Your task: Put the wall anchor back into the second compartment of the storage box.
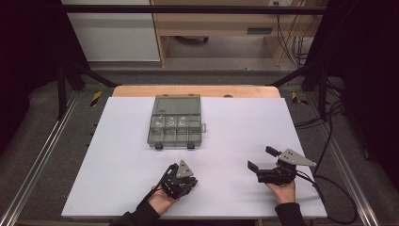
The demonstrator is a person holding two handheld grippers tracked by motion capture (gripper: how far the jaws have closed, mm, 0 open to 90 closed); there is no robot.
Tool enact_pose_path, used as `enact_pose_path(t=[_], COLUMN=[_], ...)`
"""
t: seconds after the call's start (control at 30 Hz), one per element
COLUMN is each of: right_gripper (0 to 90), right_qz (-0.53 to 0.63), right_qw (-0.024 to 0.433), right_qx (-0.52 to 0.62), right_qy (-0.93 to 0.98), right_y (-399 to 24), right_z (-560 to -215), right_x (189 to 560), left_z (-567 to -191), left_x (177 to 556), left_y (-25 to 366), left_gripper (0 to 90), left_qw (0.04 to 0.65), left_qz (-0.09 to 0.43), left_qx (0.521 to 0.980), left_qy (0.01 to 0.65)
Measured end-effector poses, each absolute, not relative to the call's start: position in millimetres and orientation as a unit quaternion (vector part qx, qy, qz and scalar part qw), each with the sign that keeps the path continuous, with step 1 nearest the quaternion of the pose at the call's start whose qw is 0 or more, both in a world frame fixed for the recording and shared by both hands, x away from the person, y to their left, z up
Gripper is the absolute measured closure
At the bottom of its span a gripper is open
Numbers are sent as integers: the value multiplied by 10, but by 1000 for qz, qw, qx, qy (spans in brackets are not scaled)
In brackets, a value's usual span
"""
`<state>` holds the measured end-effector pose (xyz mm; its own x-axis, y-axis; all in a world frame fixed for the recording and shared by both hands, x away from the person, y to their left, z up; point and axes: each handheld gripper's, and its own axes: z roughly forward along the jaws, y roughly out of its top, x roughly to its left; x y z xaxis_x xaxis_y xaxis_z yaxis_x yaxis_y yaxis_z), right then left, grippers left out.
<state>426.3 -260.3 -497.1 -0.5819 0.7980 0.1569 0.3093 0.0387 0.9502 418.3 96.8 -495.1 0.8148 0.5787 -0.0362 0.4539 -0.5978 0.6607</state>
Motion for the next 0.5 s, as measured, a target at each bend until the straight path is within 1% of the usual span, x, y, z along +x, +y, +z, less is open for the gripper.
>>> enact_pose_path(t=[0.3, 0.5], right_gripper=[3, 2], right_qz=[564, 564], right_qw=[216, 216], right_qx=[402, 402], right_qy=[688, 688], right_y=[-2602, -2603], right_z=[-4973, -4972], right_x=[4264, 4263], left_z=[-4948, -4907], left_x=[4219, 4234], left_y=[993, 1043], left_gripper=[840, 841], left_qw=[346, 358], left_qz=[75, 76], left_qx=[890, 884], left_qy=[287, 290])
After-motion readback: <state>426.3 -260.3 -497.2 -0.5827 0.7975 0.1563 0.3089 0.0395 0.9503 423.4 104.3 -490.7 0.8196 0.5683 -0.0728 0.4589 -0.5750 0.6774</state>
